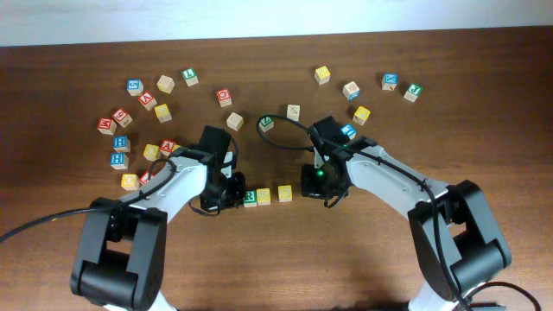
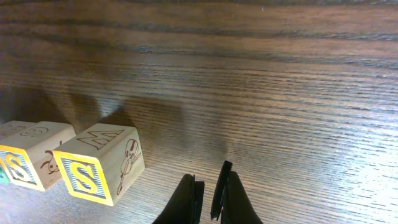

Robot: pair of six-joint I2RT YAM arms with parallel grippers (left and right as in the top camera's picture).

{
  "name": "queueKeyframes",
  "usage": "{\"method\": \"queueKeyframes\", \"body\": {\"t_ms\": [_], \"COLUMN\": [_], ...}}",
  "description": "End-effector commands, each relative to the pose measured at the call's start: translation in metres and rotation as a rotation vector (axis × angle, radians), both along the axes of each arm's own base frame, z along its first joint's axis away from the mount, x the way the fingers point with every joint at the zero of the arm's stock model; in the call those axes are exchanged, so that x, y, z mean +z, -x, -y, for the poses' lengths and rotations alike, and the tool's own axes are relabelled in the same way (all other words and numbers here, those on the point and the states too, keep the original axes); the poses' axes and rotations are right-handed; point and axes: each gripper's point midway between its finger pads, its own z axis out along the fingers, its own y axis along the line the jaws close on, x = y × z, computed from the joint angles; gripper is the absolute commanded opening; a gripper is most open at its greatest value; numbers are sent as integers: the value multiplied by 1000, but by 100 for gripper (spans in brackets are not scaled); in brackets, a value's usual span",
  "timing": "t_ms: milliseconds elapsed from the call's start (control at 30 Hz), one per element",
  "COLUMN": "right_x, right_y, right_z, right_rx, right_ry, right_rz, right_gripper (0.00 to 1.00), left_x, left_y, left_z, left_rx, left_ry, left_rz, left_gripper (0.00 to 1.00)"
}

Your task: Spell out RSS

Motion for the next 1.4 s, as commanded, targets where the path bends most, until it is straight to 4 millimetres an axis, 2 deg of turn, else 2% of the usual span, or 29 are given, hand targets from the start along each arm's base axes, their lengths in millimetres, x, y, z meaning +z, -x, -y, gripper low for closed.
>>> {"method": "queueKeyframes", "body": {"t_ms": [0,200,567,967,1100,1367], "right_x": [-2,-2,-2,-1,1,11], "right_y": [2,2,2,-2,-10,-38], "right_z": [-1,-1,-1,-5,-9,-23], "right_rx": [-4,-4,-4,-23,-23,14], "right_ry": [-1,-4,-4,-15,-32,-90], "right_rz": [-8,-9,-8,3,37,177], "right_gripper": [4,4,4,4,4,4], "left_x": [-4,-4,-2,-2,-2,-2], "left_y": [2,2,-2,-7,-7,-7], "left_z": [4,5,24,26,26,26], "left_rx": [6,5,-22,-23,-23,-22], "left_ry": [22,25,44,52,51,51], "left_rz": [-14,-12,27,47,47,47], "left_gripper": [0,0,0,0,0,0]}}
